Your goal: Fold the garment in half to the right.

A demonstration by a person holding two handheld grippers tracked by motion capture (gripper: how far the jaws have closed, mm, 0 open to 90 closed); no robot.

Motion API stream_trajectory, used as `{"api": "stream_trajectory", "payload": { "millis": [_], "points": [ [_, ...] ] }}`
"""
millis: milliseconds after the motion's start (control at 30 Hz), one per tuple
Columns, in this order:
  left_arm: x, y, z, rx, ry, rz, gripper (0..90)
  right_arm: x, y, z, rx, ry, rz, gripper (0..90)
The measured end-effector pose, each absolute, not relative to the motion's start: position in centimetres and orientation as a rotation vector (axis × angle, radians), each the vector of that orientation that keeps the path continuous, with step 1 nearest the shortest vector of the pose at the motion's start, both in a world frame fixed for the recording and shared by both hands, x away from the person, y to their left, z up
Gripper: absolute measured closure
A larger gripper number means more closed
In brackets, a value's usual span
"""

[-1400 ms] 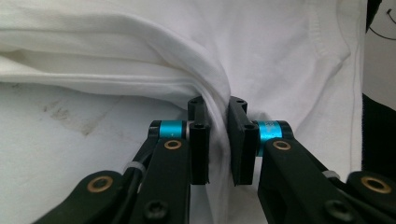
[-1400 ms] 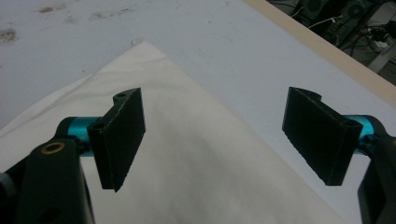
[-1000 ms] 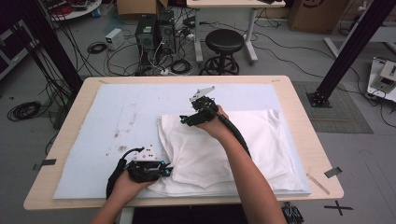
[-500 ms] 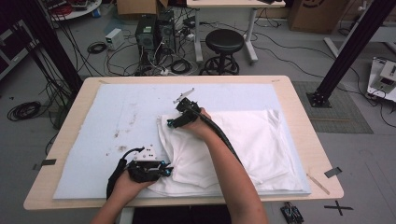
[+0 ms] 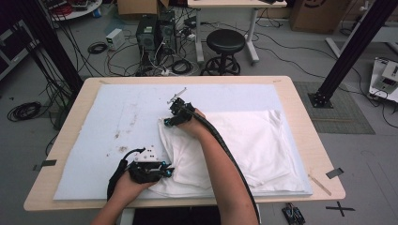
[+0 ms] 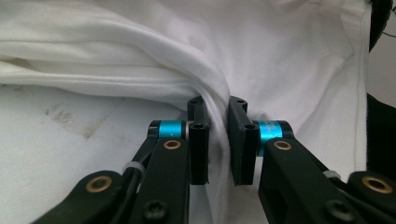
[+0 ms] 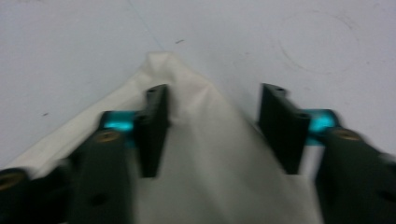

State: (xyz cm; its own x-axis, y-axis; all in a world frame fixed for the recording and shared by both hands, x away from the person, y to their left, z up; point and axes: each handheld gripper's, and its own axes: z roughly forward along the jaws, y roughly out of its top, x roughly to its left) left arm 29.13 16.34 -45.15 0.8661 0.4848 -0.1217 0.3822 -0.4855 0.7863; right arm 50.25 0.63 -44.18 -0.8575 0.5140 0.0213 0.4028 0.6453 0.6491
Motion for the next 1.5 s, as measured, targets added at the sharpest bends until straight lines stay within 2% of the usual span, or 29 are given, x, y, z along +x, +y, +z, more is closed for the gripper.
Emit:
{"api": "stream_trajectory", "payload": {
  "millis": [133,167,233,300,533,767,1033,1500],
  "points": [
    [29.1,16.3,-45.1,2.141,0.619,0.153,79.6,49.8,0.8,-44.1,0.729,2.717,1.015,72.8],
    [29.1,16.3,-45.1,2.141,0.619,0.153,79.6,49.8,0.8,-44.1,0.729,2.717,1.015,72.8],
    [29.1,16.3,-45.1,2.139,0.623,0.157,79.6,49.5,0.9,-44.0,0.734,2.725,1.019,84.1],
    [29.0,16.3,-45.1,2.139,0.623,0.156,79.7,49.3,0.8,-44.0,0.73,2.721,1.014,86.4],
    [29.1,16.3,-45.1,2.135,0.626,0.146,79.8,48.8,0.6,-43.6,0.718,2.721,0.993,87.7],
    [29.0,16.3,-45.1,2.131,0.63,0.149,79.7,48.3,-0.8,-41.7,0.731,2.655,1.145,87.8],
    [29.1,16.3,-43.6,2.036,0.607,0.086,80.6,47.4,-3.0,-39.5,0.721,2.576,1.249,87.8],
    [29.9,12.5,-40.6,1.994,0.535,0.047,80.8,46.5,-9.0,-36.2,0.76,2.438,1.298,87.8]
  ]
}}
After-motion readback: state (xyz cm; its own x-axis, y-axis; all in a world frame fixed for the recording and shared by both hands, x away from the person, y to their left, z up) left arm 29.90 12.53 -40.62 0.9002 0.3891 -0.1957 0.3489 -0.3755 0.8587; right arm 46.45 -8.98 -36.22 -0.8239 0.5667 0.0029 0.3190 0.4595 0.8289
